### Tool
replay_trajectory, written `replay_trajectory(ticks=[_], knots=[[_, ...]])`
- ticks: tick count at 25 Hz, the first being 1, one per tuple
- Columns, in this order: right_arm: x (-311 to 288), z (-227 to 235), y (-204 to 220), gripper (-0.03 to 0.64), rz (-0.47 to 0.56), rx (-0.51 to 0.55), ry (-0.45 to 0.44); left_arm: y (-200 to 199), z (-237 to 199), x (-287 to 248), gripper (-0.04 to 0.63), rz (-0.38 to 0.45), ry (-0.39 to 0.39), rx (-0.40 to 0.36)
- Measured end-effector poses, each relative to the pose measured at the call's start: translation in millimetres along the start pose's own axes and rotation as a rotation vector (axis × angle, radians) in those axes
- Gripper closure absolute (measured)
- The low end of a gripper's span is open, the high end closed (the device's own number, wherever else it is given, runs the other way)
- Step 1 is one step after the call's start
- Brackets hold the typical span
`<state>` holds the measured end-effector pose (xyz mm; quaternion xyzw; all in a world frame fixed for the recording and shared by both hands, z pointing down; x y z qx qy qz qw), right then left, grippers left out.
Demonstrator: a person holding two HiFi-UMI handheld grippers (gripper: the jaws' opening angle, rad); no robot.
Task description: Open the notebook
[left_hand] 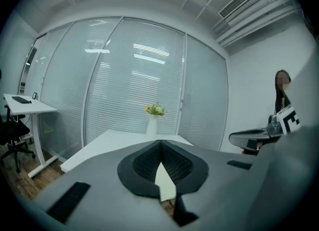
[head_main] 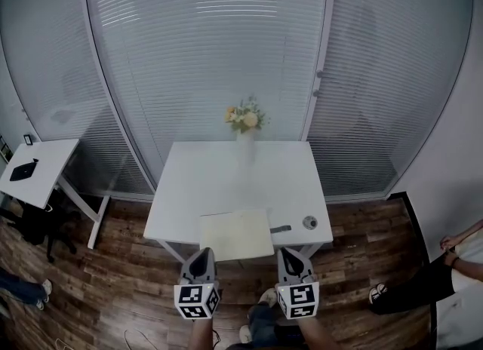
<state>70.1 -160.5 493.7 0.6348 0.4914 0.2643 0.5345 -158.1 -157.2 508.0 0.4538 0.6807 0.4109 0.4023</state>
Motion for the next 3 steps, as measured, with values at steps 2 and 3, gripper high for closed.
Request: replay_trajectory(ticks=[2, 3], knots=[[-0.2, 2.0, 0.0, 0.604, 0.001, -0.001, 0.000, 0.1, 2.4, -1.7, 0.572, 0.000, 0.003, -0.004], [-0.5, 3.0, -0.1, 0.604, 0.001, -0.002, -0.001, 0.2, 3.6, -2.6, 0.572, 0.000, 0.004, -0.006]])
Point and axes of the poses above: the fingertips, and each gripper's own axes: x backward along the fingers, z to its right, y out of its underside, the point moved 5 cm from there along x, backward along the fingers, and after that the axes turned 10 degrees about x, right-handed, at the moved point
